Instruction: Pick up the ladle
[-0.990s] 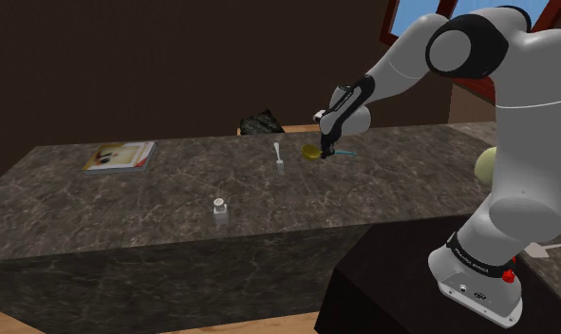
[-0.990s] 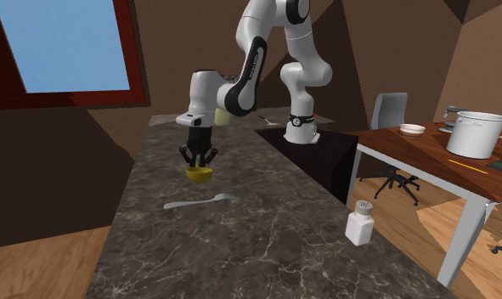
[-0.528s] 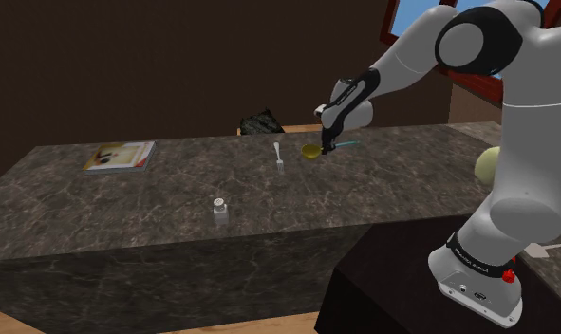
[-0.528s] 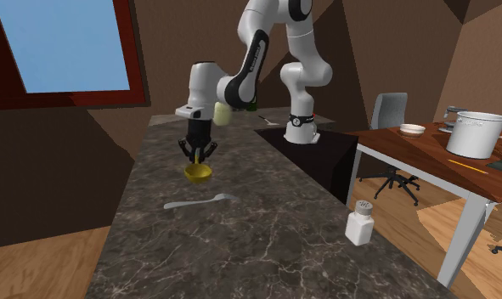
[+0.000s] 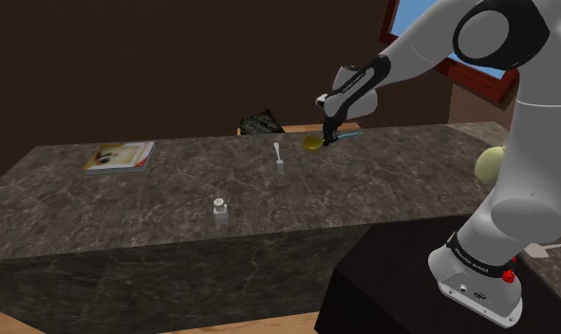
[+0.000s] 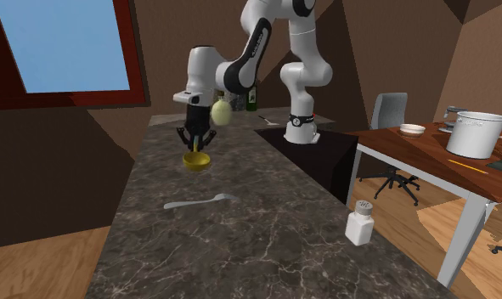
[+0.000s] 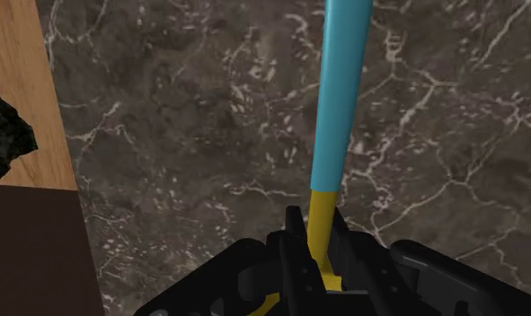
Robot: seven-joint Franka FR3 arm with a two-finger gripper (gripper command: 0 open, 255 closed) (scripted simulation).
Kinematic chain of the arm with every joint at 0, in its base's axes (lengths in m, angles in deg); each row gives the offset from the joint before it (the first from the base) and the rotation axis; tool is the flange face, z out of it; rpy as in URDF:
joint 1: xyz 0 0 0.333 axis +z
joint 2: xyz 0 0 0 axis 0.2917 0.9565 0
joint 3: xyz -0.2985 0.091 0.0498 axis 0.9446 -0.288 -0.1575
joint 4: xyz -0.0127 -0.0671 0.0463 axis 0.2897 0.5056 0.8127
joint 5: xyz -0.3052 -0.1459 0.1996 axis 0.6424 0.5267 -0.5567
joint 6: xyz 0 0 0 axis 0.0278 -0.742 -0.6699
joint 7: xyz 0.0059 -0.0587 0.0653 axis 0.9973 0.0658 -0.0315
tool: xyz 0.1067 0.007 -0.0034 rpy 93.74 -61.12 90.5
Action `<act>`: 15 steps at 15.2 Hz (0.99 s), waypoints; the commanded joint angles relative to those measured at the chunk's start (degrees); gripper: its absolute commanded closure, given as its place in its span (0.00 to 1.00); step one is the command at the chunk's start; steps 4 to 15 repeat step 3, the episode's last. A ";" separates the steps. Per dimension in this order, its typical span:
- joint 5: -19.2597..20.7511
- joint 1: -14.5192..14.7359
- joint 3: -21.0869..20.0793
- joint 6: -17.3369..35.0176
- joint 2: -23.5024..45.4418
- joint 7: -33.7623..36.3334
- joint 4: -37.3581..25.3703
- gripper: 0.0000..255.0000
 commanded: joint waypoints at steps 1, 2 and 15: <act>0.54 0.36 0.34 -1.19 -1.22 0.50 0.04 1.00; 0.58 0.37 0.36 -1.28 -1.32 0.53 0.04 1.00; 0.58 0.37 0.36 -1.29 -1.31 0.53 0.04 1.00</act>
